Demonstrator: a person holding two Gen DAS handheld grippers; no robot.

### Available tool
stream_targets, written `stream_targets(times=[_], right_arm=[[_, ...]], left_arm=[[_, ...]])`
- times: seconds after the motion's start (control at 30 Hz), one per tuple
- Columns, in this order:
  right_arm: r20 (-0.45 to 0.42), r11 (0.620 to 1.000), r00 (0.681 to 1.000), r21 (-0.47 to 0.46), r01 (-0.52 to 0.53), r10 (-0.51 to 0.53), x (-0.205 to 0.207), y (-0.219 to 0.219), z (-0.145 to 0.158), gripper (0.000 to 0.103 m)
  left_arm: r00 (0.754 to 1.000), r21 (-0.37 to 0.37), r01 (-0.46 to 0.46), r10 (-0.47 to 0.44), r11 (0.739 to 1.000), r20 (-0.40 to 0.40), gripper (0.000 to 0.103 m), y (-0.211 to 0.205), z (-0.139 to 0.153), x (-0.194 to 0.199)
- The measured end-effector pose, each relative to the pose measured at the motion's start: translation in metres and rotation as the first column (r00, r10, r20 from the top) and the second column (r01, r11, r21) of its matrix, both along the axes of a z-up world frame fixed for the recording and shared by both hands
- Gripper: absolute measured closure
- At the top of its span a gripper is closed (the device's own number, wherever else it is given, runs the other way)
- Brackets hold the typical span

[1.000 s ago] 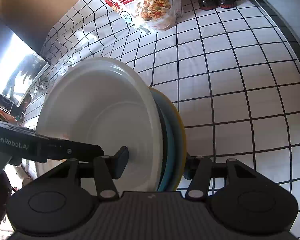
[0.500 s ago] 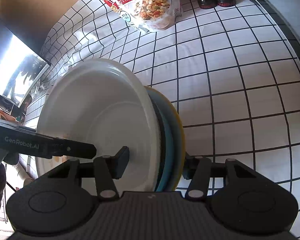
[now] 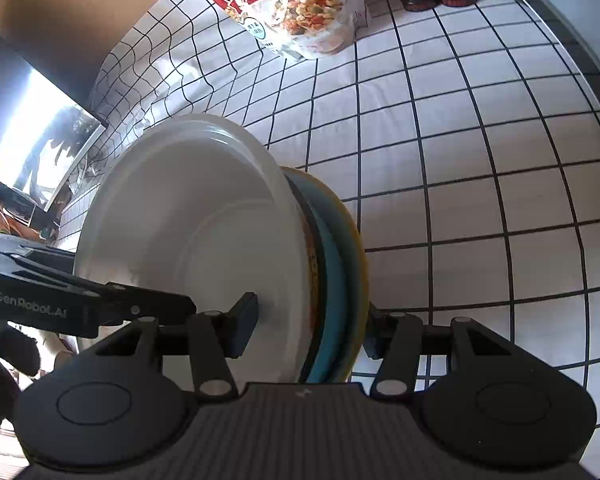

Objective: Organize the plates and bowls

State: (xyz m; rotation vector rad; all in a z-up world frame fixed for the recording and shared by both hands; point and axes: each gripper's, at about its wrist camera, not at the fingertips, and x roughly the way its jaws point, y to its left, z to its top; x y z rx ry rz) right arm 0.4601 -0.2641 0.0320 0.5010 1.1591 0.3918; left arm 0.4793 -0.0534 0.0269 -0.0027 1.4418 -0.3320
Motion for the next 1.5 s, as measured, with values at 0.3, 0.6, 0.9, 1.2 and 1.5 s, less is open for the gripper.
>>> stream_targets(times=[0.3, 0.6, 0.9, 1.2, 1.5], right_arm=[[-0.028, 1.000, 1.000, -0.012, 0.004, -0.004, 0.002, 0.005, 0.000, 0.048], [-0.018, 1.000, 1.000, -0.027, -0.015, 0.015, 0.003, 0.007, 0.001, 0.048], [-0.004, 0.999, 1.000, -0.020, -0.026, 0.026, 0.002, 0.007, 0.001, 0.047], [-0.001, 0.999, 0.999, 0.013, -0.035, 0.035, 0.005, 0.001, 0.000, 0.049], [-0.025, 0.997, 0.999, 0.075, -0.027, 0.029, 0.008, -0.005, -0.005, 0.046]], left_arm=[[0.997, -0.007, 0.014, -0.014, 1.000, 0.079, 0.040, -0.008, -0.004, -0.003], [0.997, -0.014, 0.028, -0.027, 0.999, 0.072, 0.040, -0.005, -0.003, -0.003], [0.996, 0.023, 0.050, -0.051, 0.999, 0.069, 0.042, -0.010, -0.003, -0.005], [0.998, 0.036, 0.026, -0.024, 0.999, -0.049, 0.043, -0.007, -0.004, 0.007], [0.997, 0.080, 0.020, -0.014, 0.997, -0.069, 0.041, -0.013, -0.007, 0.007]])
